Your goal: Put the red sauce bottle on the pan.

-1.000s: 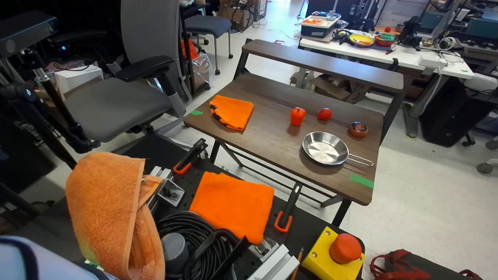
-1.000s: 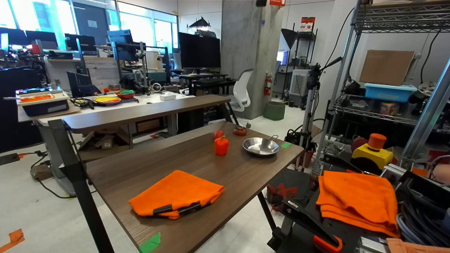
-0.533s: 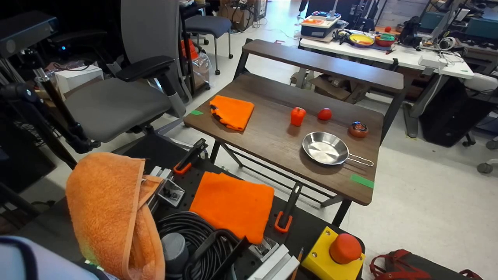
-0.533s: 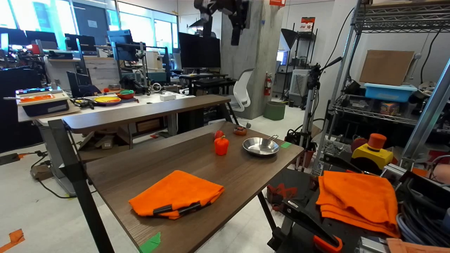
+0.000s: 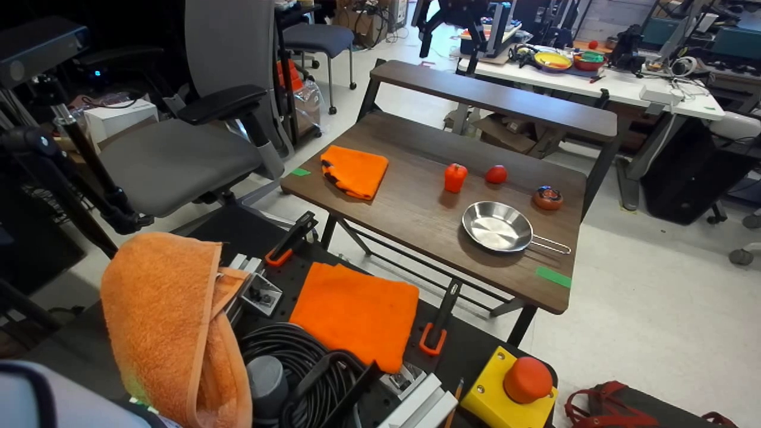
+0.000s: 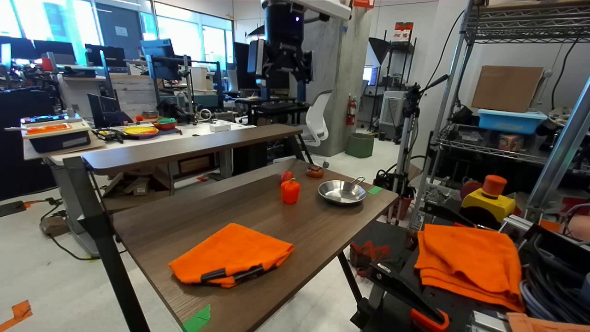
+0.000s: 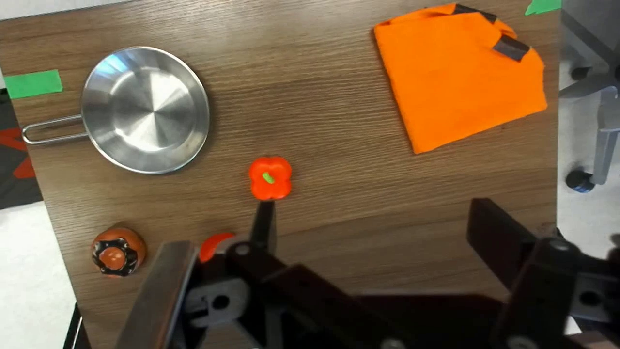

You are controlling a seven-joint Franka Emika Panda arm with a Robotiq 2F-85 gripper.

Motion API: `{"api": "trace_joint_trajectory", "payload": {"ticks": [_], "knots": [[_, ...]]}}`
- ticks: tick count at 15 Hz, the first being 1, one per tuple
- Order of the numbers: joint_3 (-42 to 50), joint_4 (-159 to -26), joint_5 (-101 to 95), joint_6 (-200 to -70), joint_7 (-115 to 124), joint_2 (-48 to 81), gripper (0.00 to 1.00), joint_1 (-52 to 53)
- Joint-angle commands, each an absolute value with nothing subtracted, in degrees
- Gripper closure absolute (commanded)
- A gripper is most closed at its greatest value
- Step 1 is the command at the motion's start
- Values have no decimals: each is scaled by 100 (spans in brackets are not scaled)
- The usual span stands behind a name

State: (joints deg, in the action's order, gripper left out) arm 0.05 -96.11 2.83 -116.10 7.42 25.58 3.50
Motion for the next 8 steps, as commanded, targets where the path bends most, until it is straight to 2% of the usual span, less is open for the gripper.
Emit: {"api": "trace_joint_trajectory", "payload": {"ticks": [1,8], "knots": [[83,-8833,83,-11279,920,3273,0,361],[229,-7641,-66,-10864,958,4538,0,326]]}}
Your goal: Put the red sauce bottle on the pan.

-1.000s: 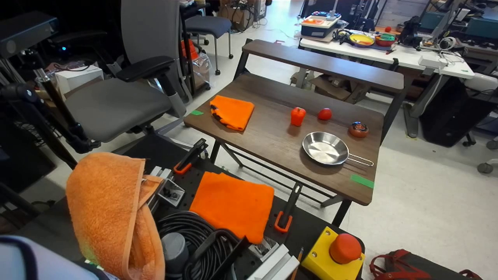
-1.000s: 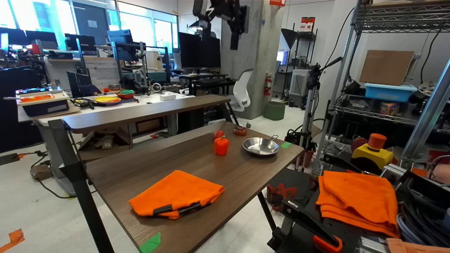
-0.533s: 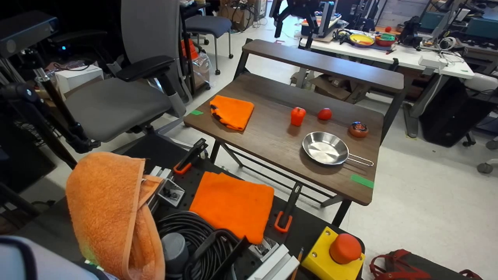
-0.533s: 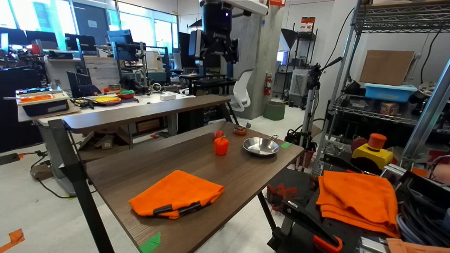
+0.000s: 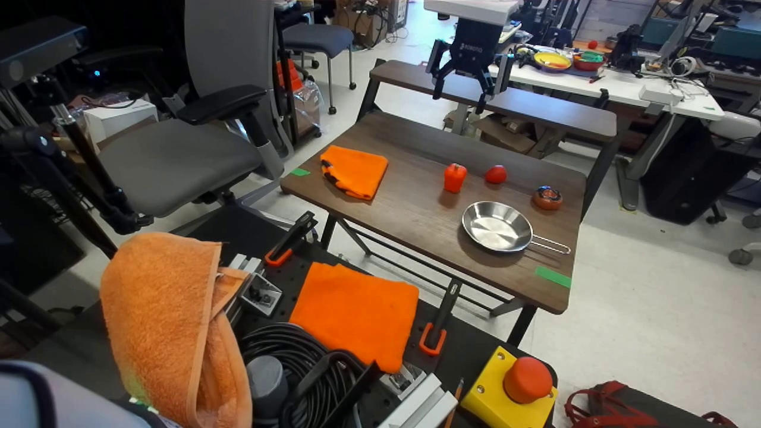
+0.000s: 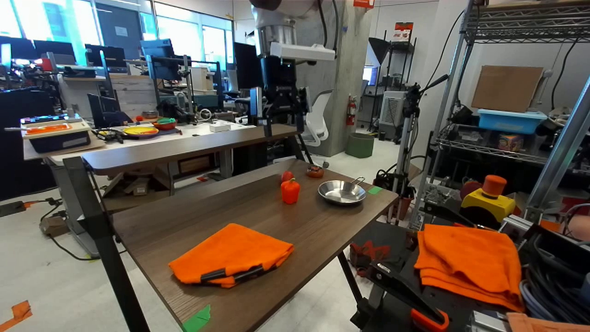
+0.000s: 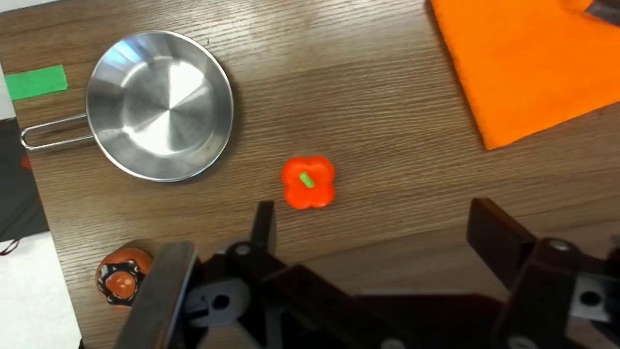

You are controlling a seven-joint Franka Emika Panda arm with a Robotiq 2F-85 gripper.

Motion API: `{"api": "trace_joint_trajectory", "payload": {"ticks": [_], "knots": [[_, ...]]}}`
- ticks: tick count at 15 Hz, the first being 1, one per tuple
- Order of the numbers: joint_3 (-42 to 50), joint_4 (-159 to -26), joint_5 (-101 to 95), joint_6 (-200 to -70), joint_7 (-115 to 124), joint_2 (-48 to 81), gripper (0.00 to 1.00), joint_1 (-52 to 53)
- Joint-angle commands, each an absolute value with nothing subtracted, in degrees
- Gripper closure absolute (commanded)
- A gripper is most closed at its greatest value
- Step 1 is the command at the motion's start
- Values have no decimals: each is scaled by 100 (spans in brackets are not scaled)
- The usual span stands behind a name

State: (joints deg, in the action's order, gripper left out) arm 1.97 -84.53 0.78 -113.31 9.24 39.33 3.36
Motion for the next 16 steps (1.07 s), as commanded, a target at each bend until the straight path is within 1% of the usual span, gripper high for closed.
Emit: {"api": "trace_joint_trajectory", "payload": {"ticks": [1,10,16], "knots": [[245,-7465,-80,-10760,964,4701,0,330],[412,-5858,-399,-10020,1007,6119,0,391],[481,-5080,-580,-9573,1054,6771,0,486]]}}
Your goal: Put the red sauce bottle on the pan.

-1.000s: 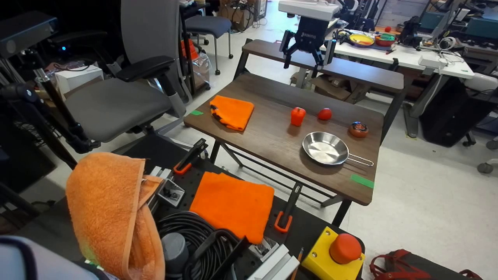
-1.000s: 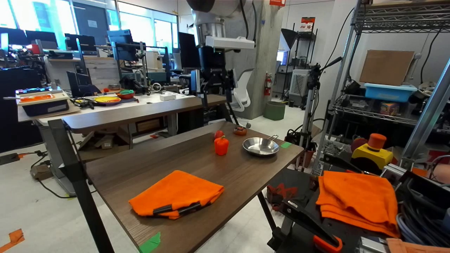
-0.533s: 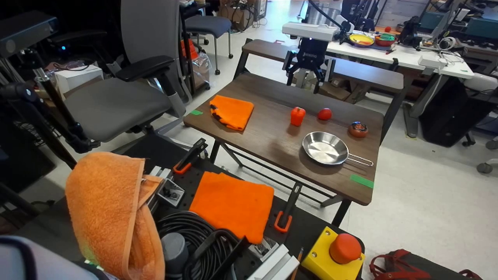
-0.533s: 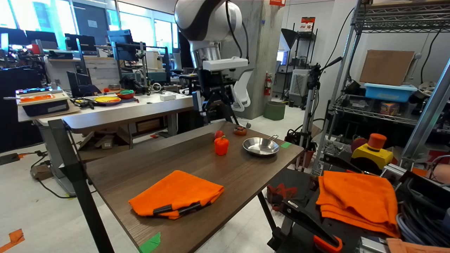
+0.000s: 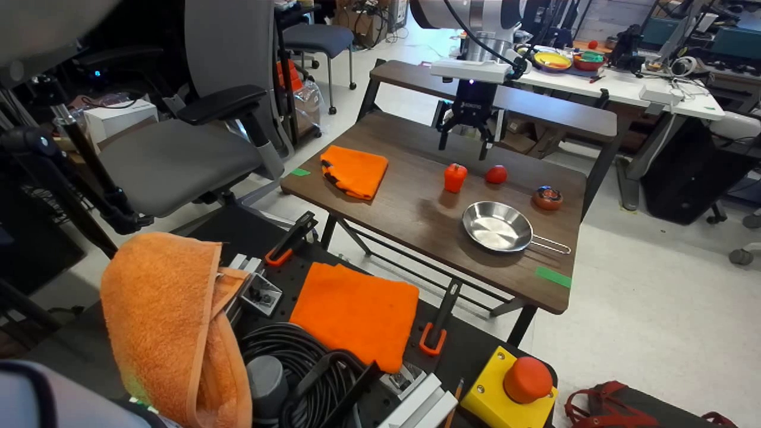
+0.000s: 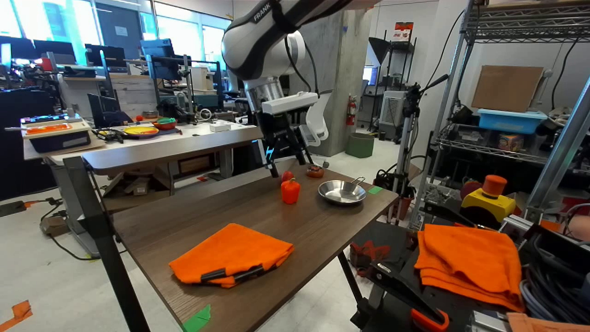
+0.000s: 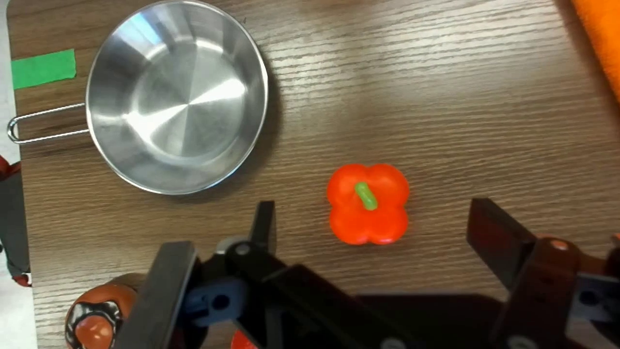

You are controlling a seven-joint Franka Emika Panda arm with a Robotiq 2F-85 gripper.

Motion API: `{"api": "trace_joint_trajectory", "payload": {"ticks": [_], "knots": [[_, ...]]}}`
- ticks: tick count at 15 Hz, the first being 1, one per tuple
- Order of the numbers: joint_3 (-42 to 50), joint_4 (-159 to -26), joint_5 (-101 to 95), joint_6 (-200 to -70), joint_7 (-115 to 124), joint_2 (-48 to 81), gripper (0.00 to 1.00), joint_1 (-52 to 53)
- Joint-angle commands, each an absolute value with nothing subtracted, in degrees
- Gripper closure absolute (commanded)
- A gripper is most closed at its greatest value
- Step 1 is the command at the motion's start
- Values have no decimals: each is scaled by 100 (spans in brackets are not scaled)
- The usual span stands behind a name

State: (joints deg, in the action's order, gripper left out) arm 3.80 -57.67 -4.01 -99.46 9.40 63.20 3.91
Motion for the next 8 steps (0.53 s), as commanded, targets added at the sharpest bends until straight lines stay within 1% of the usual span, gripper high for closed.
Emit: {"api": "trace_joint_trajectory", "payload": {"ticks": [1,8], "knots": [[496,-4959,-608,-9485,1072,6869,0,494],[513,-4206,-652,-8910,1037,7443,0,514]]}}
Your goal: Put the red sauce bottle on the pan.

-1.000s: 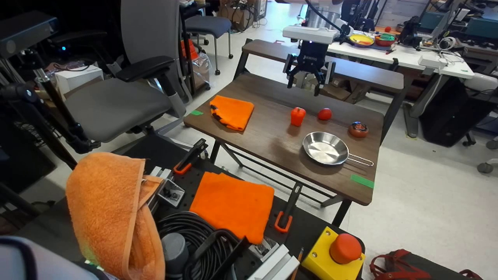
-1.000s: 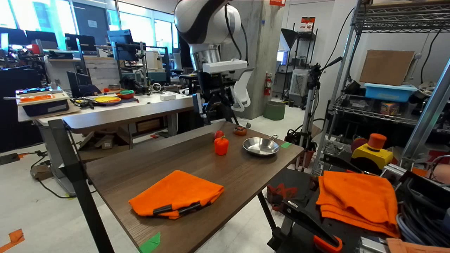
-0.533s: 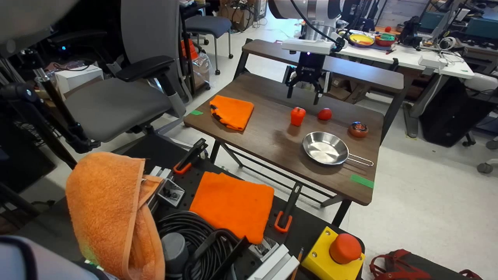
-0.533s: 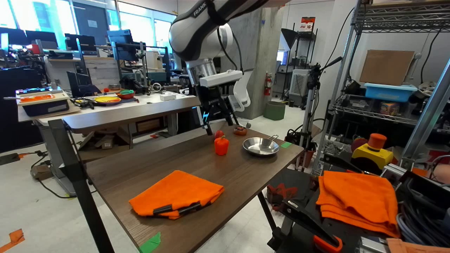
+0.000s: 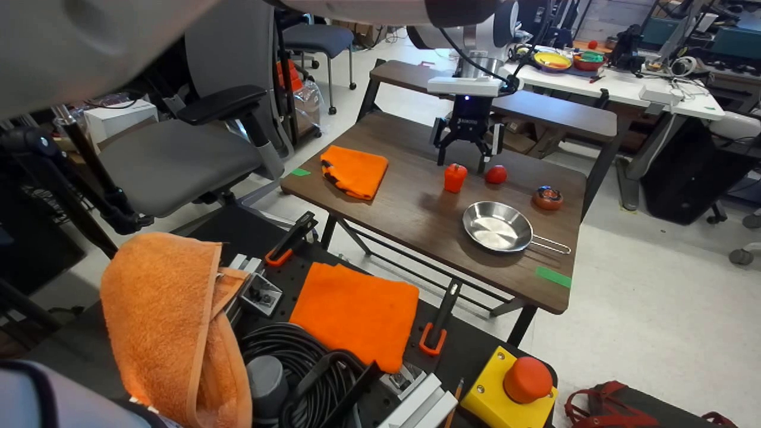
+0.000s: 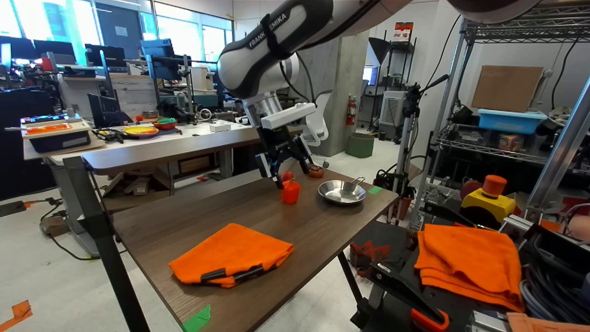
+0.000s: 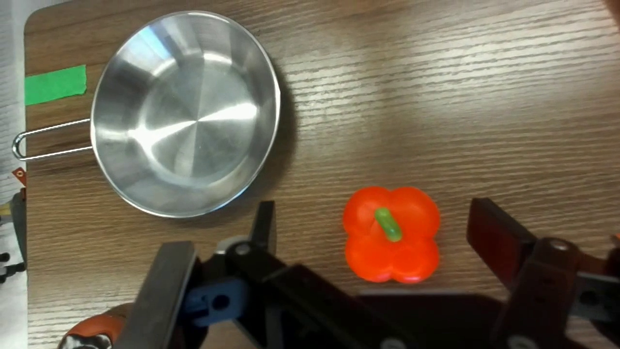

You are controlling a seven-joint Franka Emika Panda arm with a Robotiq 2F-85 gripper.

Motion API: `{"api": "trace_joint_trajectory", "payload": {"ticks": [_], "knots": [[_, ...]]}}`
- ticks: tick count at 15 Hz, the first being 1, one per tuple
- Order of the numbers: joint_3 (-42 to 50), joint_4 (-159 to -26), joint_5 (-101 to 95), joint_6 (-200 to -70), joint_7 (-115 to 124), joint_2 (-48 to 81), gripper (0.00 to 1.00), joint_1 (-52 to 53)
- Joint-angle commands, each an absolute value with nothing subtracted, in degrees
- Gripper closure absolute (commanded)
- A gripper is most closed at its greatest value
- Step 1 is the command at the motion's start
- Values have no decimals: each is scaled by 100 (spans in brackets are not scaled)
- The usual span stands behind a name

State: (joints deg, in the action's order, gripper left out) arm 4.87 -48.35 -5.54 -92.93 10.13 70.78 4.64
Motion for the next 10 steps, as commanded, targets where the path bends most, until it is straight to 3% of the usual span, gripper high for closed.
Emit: {"api": "trace_joint_trajectory", "payload": {"ticks": [1,2,4,10], "knots": [[508,-4112,-653,-8844,1020,7510,4,523],[503,-3995,-662,-8843,998,7589,27,541],[498,-3782,-653,-8787,990,7719,30,560],[479,-3581,-544,-8602,896,7753,75,524]]}}
